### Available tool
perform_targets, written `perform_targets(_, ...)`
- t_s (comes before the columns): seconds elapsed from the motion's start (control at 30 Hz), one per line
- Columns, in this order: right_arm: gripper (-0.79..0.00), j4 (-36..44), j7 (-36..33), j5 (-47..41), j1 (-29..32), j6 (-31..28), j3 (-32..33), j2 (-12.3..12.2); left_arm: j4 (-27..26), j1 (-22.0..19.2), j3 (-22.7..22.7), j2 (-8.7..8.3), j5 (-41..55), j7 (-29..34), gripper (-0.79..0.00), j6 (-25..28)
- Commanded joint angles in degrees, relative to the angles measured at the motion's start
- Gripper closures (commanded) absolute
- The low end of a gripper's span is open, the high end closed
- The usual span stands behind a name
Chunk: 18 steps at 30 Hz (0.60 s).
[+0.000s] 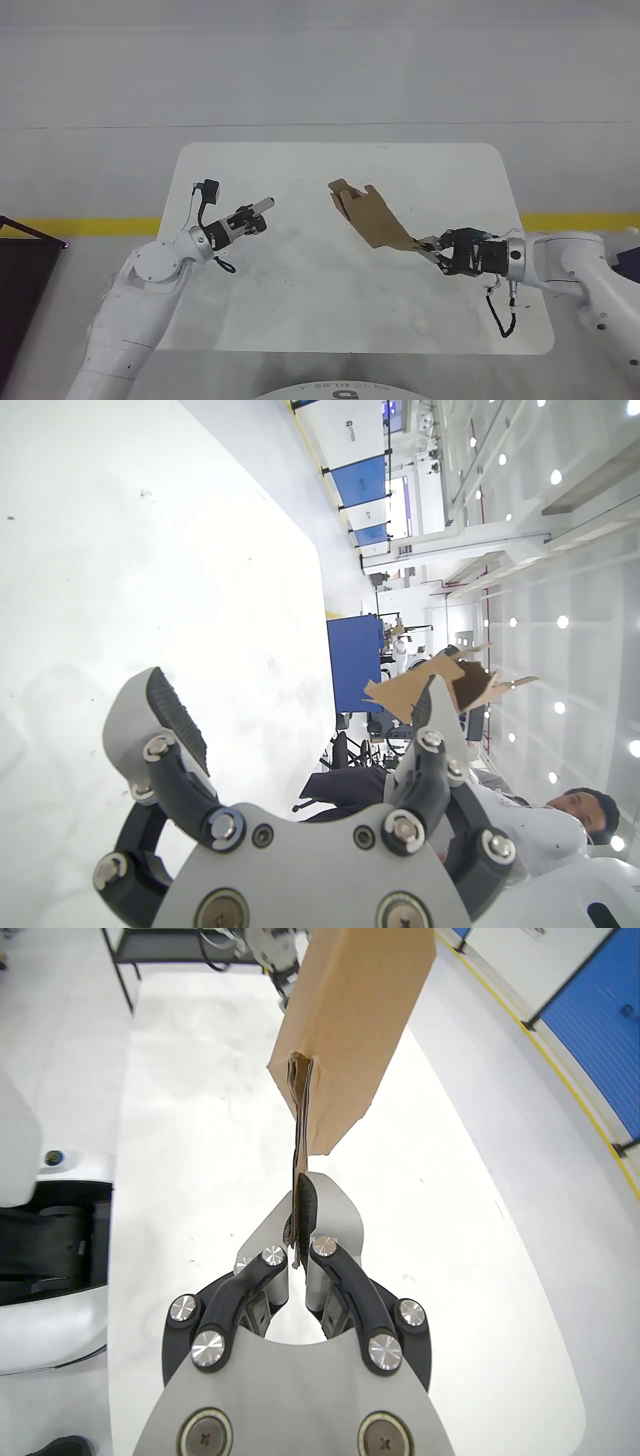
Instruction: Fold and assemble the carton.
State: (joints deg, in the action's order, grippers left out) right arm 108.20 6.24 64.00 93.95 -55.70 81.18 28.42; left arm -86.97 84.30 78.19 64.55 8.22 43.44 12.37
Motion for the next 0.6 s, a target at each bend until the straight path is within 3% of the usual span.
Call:
perform_targets(0.0, 0.0, -0.2, 2.9, 2.1, -1.5, -2.3, -0.8, 0.2, 0.4, -0.3, -0.2, 0.0, 0.1, 0.0, -0.785, 0.0)
perform_targets(0.33, 0.0, -0.5, 24.1, 22.1, -8.2, -2.3, -10.5, -1.1, 2.1, -1.2, -0.8, 0.01, 1.0, -0.5, -0.785, 0.5)
perform_targets(0.57, 0.0, -3.4, 32.8, 26.1, -13.2, -2.3, -15.5, -1.3, 2.2, -1.3, -0.9, -0.07, 1.2, -0.7, -0.785, 0.4)
